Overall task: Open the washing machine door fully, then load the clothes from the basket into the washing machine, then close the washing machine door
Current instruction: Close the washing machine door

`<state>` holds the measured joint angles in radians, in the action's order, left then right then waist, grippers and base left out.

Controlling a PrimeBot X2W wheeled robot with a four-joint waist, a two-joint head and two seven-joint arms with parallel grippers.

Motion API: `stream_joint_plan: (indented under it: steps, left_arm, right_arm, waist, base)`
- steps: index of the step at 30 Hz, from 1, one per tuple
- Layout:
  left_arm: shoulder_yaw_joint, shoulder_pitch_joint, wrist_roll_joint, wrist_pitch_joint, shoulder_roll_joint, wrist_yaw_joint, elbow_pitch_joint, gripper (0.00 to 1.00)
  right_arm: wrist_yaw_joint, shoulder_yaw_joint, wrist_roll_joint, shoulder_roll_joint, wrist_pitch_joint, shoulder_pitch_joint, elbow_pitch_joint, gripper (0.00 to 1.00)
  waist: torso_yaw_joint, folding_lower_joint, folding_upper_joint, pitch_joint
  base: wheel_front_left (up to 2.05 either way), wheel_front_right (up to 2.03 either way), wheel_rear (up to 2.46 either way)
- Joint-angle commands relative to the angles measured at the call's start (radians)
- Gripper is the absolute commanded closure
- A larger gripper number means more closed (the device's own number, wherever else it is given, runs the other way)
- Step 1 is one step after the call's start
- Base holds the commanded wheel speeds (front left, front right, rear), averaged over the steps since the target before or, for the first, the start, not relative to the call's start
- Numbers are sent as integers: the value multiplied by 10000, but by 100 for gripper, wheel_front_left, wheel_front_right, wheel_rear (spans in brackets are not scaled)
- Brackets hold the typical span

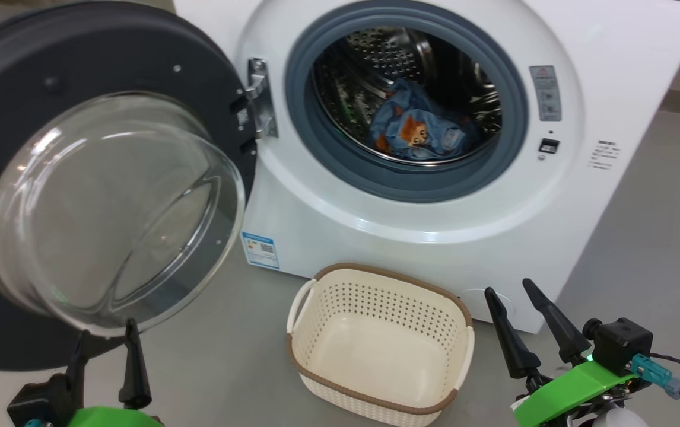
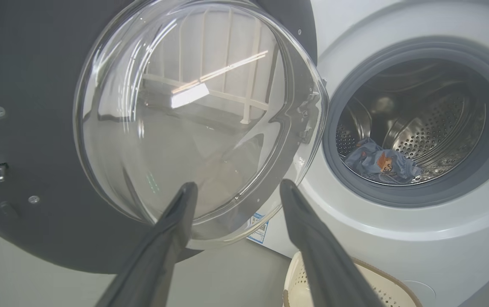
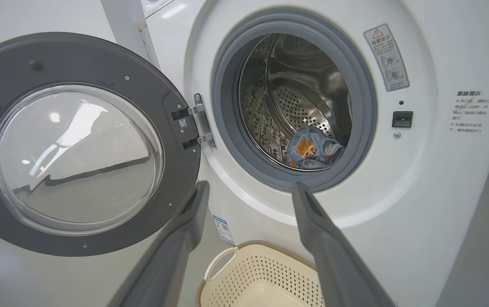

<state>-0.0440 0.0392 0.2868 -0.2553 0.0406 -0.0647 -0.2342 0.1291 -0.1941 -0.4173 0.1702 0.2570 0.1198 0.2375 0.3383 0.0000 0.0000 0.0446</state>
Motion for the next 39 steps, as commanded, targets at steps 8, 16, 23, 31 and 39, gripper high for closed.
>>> stream_joint_plan:
  steps: [8,16,23,31,39]
  left_arm:
    - [-303,62,-60,-65,169,112,235,0]
    - [-311,79,-14,-65,190,143,231,0]
    - [-321,99,22,-65,201,153,280,0]
    - [-327,96,38,-65,223,179,316,0]
    - [-351,155,78,-65,299,204,372,0]
  right_arm:
    - [16,-289,-21,-11,48,34,-214,0]
    - [16,-260,-24,-56,48,24,-224,0]
    - [16,-295,-66,-60,48,47,-243,0]
    - [16,-255,-86,-57,48,53,-224,0]
    - [16,-219,-76,-95,48,73,-237,0]
  waist:
    - [833,0,0,55]
    - [1052,0,0,79]
    - [1052,0,0,46]
    - [978,0,0,21]
    - [888,0,0,-56]
  base:
    - [0,0,0]
    - [0,0,0]
    - [0,0,0]
    - [0,0,0]
    - [0,0,0]
